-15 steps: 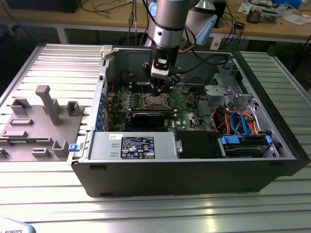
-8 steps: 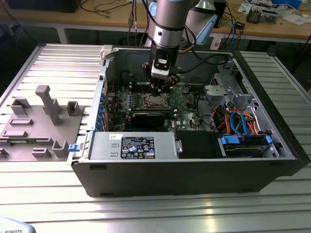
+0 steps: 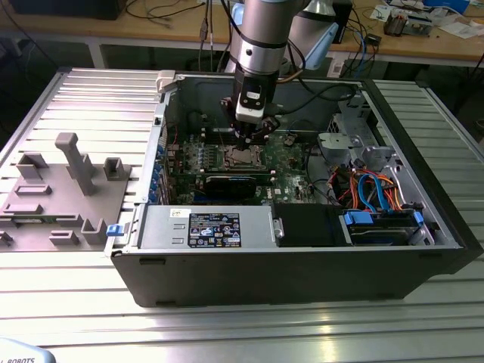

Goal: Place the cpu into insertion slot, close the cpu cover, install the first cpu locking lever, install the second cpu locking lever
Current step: 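Install the first cpu locking lever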

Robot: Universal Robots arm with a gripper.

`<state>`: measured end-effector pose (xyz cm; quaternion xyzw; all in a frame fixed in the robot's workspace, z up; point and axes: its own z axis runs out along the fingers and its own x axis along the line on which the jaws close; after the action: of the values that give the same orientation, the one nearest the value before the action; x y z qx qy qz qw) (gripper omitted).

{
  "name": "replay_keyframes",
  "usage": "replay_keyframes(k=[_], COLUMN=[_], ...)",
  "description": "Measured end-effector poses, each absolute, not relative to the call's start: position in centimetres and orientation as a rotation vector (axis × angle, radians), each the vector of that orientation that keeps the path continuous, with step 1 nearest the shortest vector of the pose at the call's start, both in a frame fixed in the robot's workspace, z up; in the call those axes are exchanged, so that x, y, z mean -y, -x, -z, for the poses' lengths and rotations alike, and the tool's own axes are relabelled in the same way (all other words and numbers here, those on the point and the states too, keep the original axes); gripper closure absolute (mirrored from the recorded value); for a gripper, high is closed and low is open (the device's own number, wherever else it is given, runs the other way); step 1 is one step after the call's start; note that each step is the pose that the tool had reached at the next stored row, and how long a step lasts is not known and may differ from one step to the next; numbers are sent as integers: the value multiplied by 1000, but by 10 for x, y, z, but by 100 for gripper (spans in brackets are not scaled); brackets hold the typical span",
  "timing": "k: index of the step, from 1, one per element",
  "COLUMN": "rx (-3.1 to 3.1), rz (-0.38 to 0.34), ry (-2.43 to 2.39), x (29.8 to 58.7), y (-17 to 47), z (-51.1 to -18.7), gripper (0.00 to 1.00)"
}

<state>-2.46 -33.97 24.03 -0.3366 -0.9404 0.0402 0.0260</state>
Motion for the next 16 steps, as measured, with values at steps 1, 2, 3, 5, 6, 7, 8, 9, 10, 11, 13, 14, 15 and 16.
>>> replay_keyframes(k=[1,2,3,5,6,7,8,9,10,11,13,14,15,16], rx=[2907,2908,2908,2909,2910,2910,2911,2911,2912,2912,2913,2914,2915,2916], rz=[-124,-124,-124,-125,-125,-125,-125,-125,-125,-125,-125,-125,-125,-125], ry=[1039,1037,1036,1033,1032,1031,1030,1028,1027,1026,1022,1020,1018,1016], x=[340,340,340,340,340,340,340,340,340,340,340,340,340,340], y=[25,25,25,25,25,25,25,25,25,25,25,25,25,25], z=[-240,-240,-240,-240,-240,-240,-240,-240,-240,-240,-240,-240,-240,-240], gripper=[89,89,89,89,89,89,89,89,89,89,89,89,89,89])
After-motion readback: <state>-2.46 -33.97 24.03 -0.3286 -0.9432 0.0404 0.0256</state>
